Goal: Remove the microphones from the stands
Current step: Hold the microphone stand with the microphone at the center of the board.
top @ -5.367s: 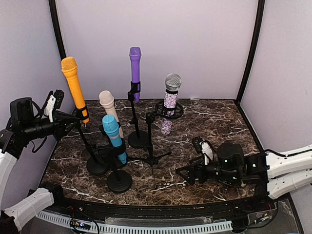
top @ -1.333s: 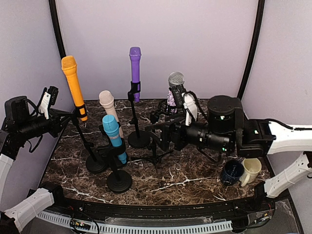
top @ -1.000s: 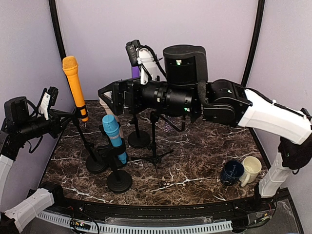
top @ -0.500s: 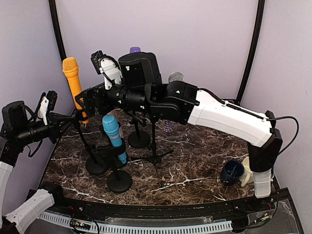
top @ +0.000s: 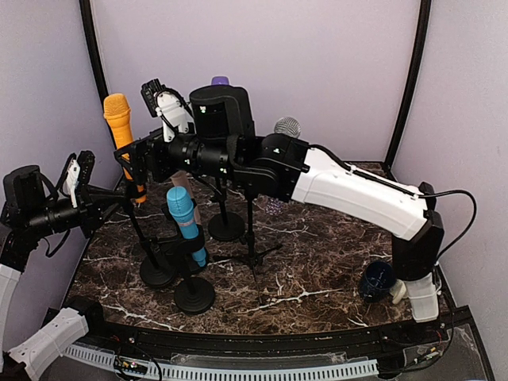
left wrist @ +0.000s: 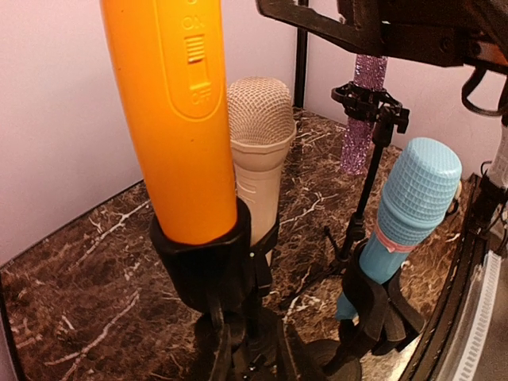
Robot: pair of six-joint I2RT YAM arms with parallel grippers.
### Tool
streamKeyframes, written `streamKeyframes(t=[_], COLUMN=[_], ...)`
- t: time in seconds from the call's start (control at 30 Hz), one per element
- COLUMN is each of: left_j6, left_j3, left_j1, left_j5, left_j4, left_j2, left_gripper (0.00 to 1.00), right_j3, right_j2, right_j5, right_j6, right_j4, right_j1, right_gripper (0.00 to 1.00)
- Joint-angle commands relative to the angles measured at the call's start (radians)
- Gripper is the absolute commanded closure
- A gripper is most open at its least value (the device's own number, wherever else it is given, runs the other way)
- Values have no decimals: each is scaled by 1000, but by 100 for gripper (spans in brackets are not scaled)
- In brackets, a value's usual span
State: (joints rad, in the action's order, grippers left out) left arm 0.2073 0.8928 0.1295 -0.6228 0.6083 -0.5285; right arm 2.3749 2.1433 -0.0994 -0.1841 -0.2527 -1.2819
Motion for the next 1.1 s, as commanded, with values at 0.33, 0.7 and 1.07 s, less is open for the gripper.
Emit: streamKeyframes(t=[0.33, 0.7, 1.07], left_j6=[-4, 17, 27], left_j3=[-49, -49, -43], left_j1=[7, 9, 47], left_j5=[92, 27, -47], left_j4=[17, 24, 30], left_j2=[-6, 4, 3], left_gripper=[59, 82, 85], right_j3=[-114, -100, -36], right_j2=[-69, -49, 12], right_j5=[87, 4, -25], right_j6=[-14, -8, -6], right_j4=[167, 154, 147], right_j1=[4, 4, 7], right_gripper=[6, 5, 8])
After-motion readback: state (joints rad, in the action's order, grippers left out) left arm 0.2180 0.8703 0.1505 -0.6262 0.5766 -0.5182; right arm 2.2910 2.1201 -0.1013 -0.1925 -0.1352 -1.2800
